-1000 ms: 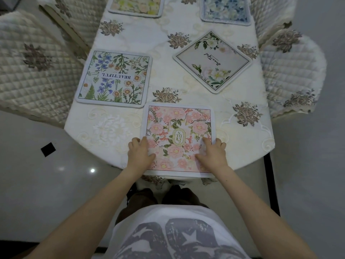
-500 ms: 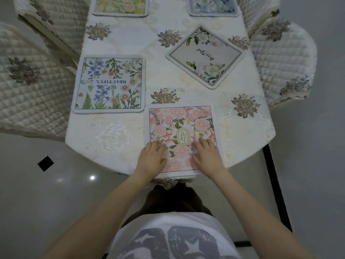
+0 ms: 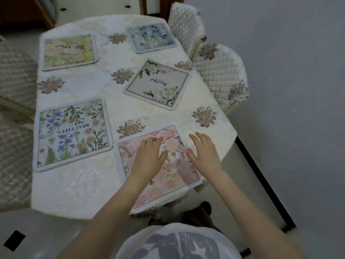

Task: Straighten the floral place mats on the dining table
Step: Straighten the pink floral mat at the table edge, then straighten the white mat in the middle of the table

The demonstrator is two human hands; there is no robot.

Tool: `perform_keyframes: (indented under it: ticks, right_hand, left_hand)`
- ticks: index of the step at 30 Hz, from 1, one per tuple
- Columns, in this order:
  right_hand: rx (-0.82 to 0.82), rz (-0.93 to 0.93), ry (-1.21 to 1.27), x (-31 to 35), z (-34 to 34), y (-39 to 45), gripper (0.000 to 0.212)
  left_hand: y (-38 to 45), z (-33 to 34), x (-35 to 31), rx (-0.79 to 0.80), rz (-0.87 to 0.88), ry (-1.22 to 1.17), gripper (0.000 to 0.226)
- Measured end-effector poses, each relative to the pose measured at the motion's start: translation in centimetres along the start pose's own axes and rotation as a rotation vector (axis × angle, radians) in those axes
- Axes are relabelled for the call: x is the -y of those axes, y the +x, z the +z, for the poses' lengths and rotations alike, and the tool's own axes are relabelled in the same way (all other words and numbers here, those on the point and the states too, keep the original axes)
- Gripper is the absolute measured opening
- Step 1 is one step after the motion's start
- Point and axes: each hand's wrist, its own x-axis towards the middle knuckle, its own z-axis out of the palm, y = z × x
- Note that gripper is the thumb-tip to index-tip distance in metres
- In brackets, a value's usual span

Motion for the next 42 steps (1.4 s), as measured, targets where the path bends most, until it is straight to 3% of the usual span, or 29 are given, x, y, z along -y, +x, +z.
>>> perform_keyframes:
  ticks: [11, 20, 31, 42]
  right_hand:
    - [0.076, -0.085, -0.034, -14.3, -6.3, 3.5, 0.048]
    - [0.145, -0.322, -0.022, -19.4, -10.3, 9.7, 0.046]
    - [0.173, -0.435, -0.002, -15.8, -9.5, 20.1, 0.048]
    - [0.270, -0.469, -0.049, -6.8, -0.8, 31.9, 0.051]
  left_hand:
    - [6.6, 8.0, -13.3, 0.057, -0.057, 0.030, 0.054]
    - [10.8, 8.9, -18.9, -0.085, -0.212, 0.027, 0.052]
    - [16.1, 5.9, -12.1, -0.119, -0.381, 0.038, 0.055]
    - [26.7, 1.5, 4.0, -0.192, -0.512, 0.011, 0.054]
